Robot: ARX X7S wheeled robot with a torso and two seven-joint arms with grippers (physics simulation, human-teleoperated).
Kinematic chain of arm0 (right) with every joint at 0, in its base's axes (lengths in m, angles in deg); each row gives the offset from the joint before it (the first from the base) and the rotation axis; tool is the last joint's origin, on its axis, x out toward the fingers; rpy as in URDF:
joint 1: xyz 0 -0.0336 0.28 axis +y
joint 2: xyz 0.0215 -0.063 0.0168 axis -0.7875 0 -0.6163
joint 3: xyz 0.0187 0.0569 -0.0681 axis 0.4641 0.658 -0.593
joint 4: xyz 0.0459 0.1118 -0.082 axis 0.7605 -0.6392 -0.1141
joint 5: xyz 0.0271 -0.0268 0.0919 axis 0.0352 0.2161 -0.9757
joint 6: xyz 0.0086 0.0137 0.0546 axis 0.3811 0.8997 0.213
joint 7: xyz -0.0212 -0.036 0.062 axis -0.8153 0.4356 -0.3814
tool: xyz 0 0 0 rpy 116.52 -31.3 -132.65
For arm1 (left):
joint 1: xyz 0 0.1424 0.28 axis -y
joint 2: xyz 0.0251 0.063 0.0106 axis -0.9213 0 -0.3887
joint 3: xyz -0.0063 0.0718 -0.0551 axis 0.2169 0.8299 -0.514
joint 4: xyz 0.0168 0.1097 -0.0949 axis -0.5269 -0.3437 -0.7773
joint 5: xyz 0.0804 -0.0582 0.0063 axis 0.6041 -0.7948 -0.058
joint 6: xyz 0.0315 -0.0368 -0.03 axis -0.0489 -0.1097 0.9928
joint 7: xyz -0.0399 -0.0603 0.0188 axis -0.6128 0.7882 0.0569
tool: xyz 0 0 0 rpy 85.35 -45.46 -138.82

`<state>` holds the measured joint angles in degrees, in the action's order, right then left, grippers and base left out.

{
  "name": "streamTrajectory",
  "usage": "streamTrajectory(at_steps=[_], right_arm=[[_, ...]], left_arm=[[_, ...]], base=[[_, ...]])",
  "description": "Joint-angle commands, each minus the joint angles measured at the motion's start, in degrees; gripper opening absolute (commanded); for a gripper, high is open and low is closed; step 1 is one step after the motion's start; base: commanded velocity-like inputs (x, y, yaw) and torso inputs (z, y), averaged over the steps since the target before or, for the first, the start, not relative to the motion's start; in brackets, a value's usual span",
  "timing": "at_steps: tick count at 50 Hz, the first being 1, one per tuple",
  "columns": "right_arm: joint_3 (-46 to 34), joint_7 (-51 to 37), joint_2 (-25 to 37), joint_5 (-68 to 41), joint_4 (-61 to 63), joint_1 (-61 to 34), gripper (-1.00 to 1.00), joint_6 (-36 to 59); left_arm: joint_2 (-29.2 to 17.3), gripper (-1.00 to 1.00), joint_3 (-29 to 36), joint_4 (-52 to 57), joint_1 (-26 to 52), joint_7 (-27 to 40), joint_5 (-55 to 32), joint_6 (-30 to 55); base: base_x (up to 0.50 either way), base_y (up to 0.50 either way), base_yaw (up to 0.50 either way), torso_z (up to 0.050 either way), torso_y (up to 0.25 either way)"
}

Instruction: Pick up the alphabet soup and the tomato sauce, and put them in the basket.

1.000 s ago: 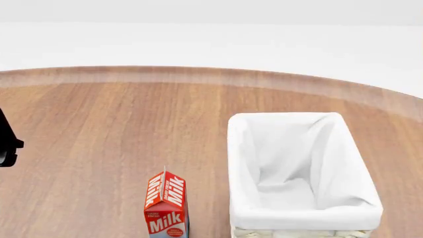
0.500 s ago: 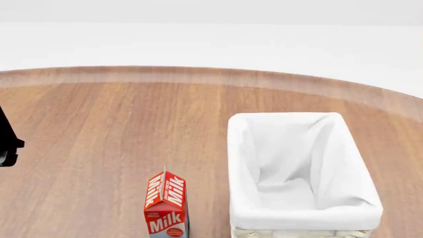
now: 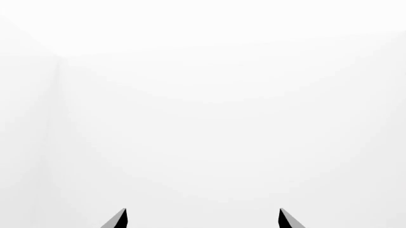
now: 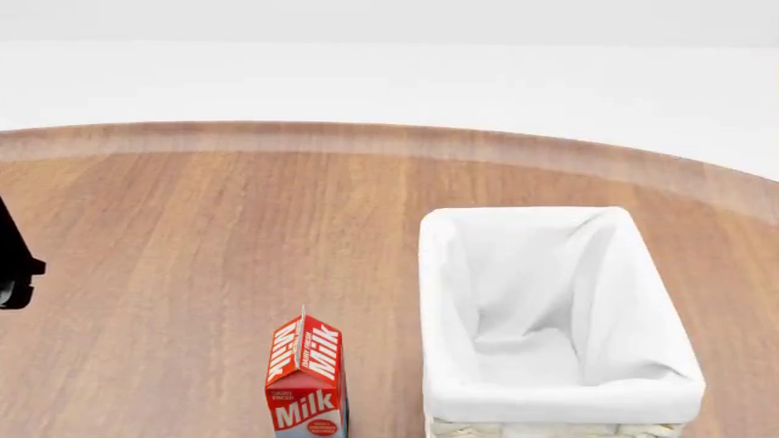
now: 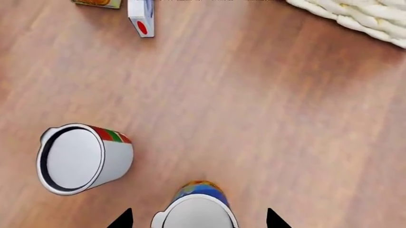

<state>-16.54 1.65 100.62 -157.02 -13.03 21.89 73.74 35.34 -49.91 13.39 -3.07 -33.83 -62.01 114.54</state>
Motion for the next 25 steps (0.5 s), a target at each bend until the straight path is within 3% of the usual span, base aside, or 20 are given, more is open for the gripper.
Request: streamTrajectory(at_steps=[1, 25], right_arm=[[0.0, 2.4, -0.6, 2.4, -1.4, 0.5, 1.0, -1.4], [-1.9, 6.3, -2.2, 6.9, -5.1, 3.9, 1.0, -3.7]], left_arm=[[-0.3, 1.0, -0.2, 0.2, -0.2, 0.3, -0.3, -0.1], [-0.6, 1.0, 0.2, 0.1, 0.4, 0.7, -0.7, 0.1]], base=[[0.0, 0.0, 0.0, 0.0, 0.0], [0.0, 0.0, 0.0, 0.0, 0.0]])
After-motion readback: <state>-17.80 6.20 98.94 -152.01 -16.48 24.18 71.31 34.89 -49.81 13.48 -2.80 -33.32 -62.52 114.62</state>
